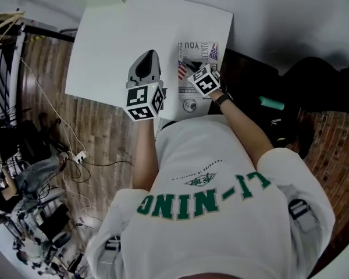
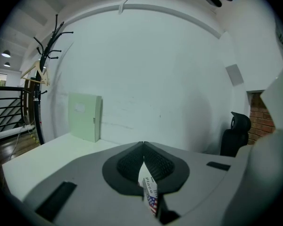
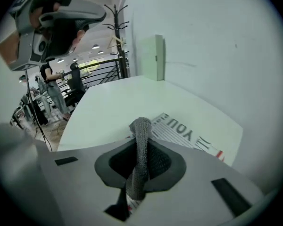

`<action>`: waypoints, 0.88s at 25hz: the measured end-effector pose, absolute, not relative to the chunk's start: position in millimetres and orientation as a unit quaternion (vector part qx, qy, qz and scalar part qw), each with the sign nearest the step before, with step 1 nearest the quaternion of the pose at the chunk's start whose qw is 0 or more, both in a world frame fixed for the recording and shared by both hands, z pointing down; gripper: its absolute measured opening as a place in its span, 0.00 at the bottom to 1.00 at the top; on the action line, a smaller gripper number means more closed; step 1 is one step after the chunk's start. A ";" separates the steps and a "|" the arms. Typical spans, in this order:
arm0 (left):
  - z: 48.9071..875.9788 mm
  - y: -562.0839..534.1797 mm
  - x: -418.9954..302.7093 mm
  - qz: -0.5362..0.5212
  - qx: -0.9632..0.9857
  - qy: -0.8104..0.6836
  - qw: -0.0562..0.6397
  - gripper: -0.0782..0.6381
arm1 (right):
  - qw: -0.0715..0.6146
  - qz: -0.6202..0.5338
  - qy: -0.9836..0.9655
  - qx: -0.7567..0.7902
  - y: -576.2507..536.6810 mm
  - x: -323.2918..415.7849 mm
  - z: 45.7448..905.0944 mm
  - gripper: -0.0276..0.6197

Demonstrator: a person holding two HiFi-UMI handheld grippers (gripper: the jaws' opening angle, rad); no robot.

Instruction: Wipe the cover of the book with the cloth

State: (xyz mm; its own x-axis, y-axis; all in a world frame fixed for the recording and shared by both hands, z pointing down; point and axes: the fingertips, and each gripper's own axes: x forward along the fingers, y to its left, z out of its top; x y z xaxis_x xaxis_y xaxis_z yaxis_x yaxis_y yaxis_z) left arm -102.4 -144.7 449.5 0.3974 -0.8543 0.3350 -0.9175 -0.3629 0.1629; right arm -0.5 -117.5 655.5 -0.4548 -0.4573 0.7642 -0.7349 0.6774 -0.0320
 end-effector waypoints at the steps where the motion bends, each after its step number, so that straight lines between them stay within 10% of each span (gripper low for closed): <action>1: 449.2 -143.3 -107.7 0.096 0.817 -0.545 0.163 0.13 | 0.384 0.173 -0.840 0.342 -116.3 -15.5 656.1 0.11; 22: 456.8 -149.5 -59.8 0.106 0.843 -0.500 0.168 0.13 | 0.403 0.205 -0.766 0.457 -97.2 105.7 668.4 0.11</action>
State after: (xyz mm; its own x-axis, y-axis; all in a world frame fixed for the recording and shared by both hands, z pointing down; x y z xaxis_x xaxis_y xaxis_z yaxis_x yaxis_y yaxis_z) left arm -59.8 -149.5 456.8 0.4784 -0.8071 0.3460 -0.8781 -0.4443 0.1777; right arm 105.7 -97.2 668.4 -0.2585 -0.5348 0.8045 -0.8650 0.4990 0.0537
